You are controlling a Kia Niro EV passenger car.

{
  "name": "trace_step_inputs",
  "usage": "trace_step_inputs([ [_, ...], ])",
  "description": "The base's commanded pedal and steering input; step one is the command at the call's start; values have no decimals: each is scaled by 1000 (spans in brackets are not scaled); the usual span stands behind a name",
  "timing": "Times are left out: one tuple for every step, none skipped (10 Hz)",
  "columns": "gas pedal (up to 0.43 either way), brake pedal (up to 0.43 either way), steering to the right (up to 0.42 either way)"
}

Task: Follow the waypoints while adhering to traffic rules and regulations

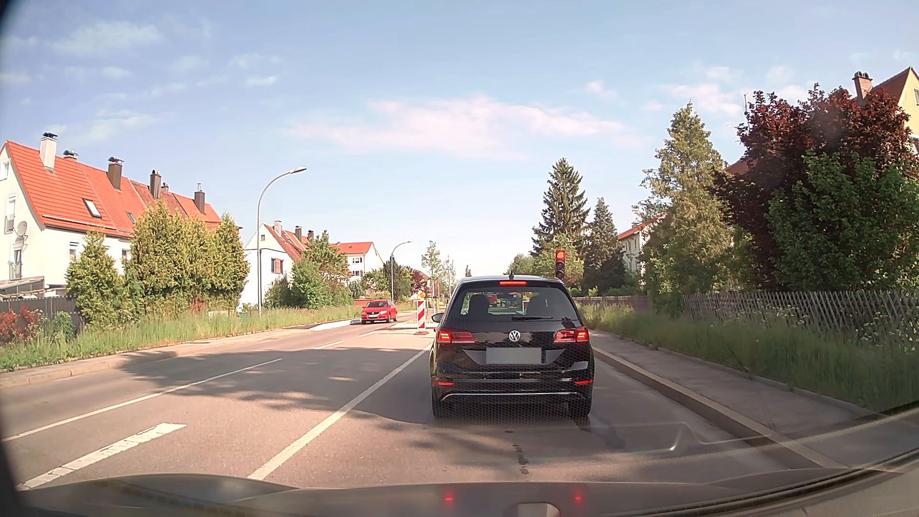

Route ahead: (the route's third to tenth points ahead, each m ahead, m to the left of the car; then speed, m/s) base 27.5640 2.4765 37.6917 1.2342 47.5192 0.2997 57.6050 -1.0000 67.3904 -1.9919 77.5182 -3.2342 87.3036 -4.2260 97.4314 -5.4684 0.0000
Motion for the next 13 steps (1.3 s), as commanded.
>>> trace_step_inputs([
  [0, 238, -21],
  [0, 238, -21],
  [0, 238, -21],
  [0, 238, -21],
  [0, 238, -21],
  [0, 238, -21],
  [0, 238, -21],
  [0, 238, -21],
  [0, 238, -21],
  [0, 238, -21],
  [0, 238, -21],
  [0, 238, -21],
  [0, 238, -21],
])
